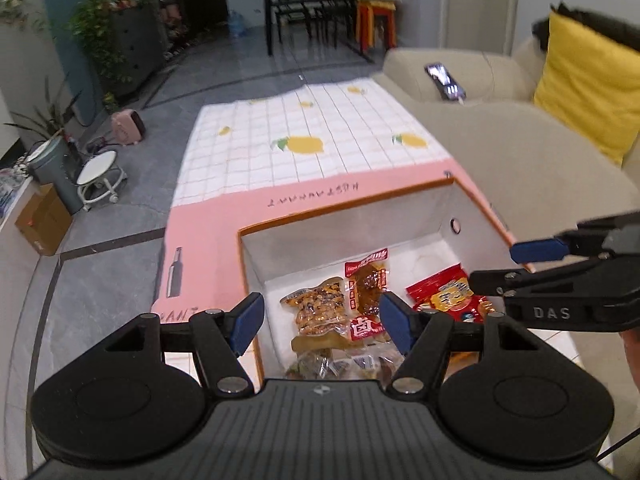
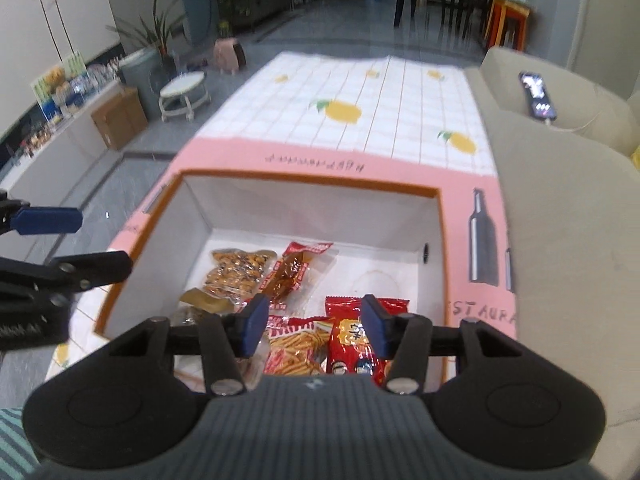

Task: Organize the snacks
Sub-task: 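Move both tools back over the remaining snacks on the table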

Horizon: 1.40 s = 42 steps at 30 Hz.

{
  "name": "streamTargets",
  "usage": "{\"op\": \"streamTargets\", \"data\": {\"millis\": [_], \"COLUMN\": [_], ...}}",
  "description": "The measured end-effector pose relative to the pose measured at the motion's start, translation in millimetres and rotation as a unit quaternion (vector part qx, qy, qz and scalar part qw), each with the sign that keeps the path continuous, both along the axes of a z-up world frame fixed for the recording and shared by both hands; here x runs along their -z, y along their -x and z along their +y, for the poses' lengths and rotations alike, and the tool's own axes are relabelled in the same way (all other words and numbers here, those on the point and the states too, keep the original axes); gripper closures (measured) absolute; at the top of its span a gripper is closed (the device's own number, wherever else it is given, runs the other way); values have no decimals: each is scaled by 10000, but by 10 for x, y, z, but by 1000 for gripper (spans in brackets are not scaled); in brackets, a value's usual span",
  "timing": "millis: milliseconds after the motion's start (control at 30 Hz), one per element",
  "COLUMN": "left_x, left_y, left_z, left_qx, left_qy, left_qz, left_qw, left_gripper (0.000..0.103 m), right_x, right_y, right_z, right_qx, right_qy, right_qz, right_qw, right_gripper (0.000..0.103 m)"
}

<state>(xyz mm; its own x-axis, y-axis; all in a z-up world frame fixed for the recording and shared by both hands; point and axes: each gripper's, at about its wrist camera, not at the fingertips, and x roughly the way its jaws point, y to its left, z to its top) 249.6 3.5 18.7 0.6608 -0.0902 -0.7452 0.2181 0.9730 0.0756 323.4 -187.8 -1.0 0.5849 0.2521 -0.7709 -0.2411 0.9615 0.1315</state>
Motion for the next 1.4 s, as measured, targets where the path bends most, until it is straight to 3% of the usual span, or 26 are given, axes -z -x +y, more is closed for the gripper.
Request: {"op": "streamTargets", "data": {"millis": [200, 433, 567, 733, 833, 1100, 1400], "left_x": [-89, 89, 312, 674, 922, 1401, 1636], "left_y": [559, 1049, 1275, 1385, 1310, 1334, 1235], "left_z": [148, 275, 256, 211, 210, 428, 507], "left_qx": [-282, -712, -849, -1082, -1259, -1747, -1869], "left_qy": [243, 429, 272, 97, 58, -53, -69], "left_qz": [-372, -365, -363, 80, 483, 970, 1328], "left_qw": [9986, 9959, 9954, 9940, 9909, 9798, 9733], "left_gripper": [25, 21, 17, 14, 14, 14, 13], "right_x": [-168, -16, 149, 471, 672, 1133, 1383], "right_y": [704, 1469, 1842, 2241, 2311, 2137, 1948], "right_z": [-133, -232, -263, -280, -313, -520, -571], "right_qx": [128, 412, 666, 1209, 1196, 1445, 1574], "right_qy": [-219, -477, -328, 166, 294, 274, 109], "right_qz": [-558, -933, -1126, -1387, -1251, -737, -420], "right_qw": [9981, 9936, 9909, 9828, 9845, 9864, 9866], "right_gripper": [46, 45, 41, 41, 37, 32, 32]}}
